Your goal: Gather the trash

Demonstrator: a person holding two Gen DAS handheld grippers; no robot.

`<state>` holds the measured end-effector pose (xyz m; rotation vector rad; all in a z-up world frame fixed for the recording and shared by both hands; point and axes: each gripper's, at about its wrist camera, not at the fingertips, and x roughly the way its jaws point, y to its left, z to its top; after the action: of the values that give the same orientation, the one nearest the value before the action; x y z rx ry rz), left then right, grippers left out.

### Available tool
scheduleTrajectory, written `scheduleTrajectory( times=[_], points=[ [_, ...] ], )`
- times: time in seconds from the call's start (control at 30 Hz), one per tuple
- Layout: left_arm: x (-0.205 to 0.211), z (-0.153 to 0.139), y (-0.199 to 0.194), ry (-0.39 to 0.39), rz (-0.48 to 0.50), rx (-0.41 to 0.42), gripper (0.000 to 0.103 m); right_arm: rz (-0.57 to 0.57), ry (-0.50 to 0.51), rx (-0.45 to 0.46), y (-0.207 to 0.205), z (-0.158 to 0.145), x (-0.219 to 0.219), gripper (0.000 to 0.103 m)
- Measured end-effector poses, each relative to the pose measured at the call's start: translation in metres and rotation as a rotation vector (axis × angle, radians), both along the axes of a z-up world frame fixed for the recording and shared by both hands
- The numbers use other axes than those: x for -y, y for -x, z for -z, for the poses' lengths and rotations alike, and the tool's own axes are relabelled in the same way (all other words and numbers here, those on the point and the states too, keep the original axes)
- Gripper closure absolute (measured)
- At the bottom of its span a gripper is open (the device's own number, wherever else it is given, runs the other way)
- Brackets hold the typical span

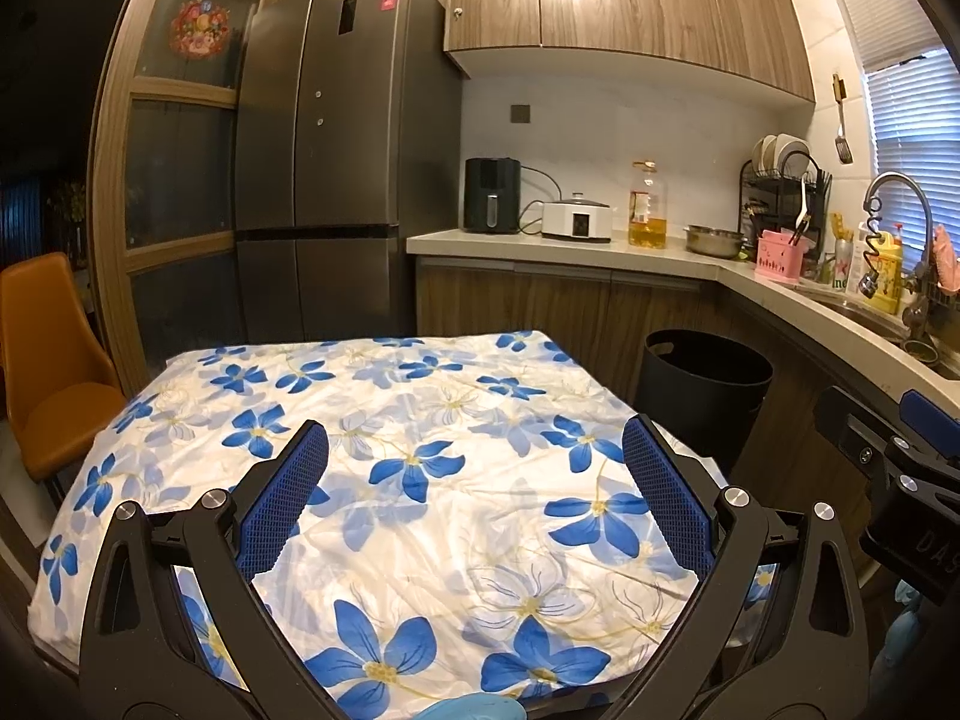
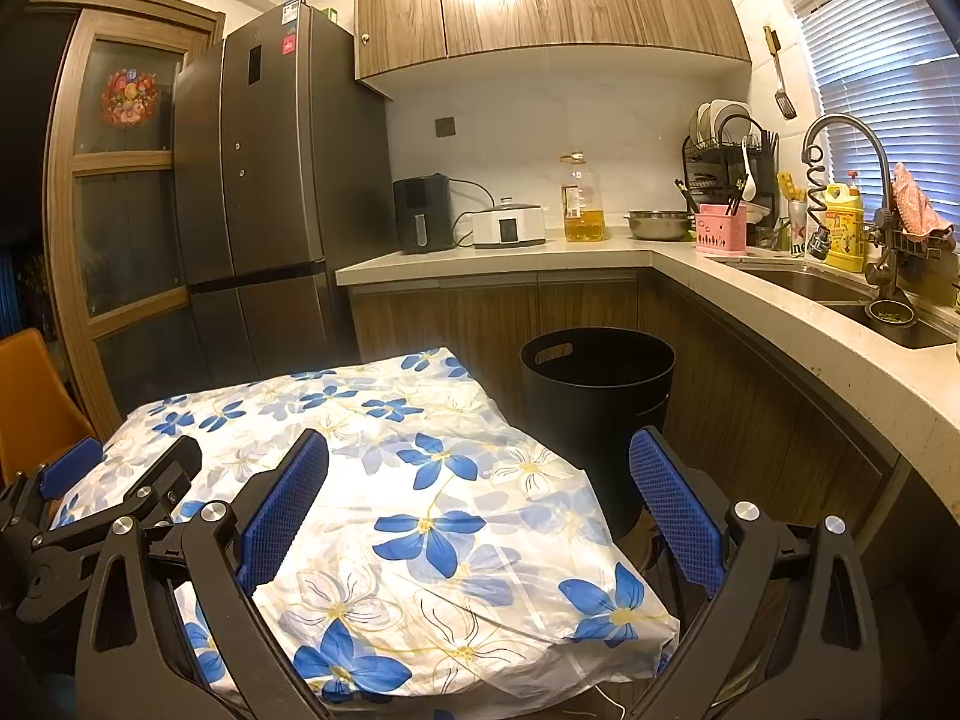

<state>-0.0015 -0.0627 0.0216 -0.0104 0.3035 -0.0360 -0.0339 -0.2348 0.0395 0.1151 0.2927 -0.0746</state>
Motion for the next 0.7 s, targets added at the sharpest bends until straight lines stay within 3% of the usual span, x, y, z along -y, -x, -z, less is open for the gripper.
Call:
scheduleTrajectory(
  times=[0.7],
  points=[
    [-0.002, -0.0022, 0.002, 0.005, -0.006, 0.013, 0.006, 0.002, -0.002, 0.002, -0.0005, -0.0038, -0.0012, 0.006]
  ],
)
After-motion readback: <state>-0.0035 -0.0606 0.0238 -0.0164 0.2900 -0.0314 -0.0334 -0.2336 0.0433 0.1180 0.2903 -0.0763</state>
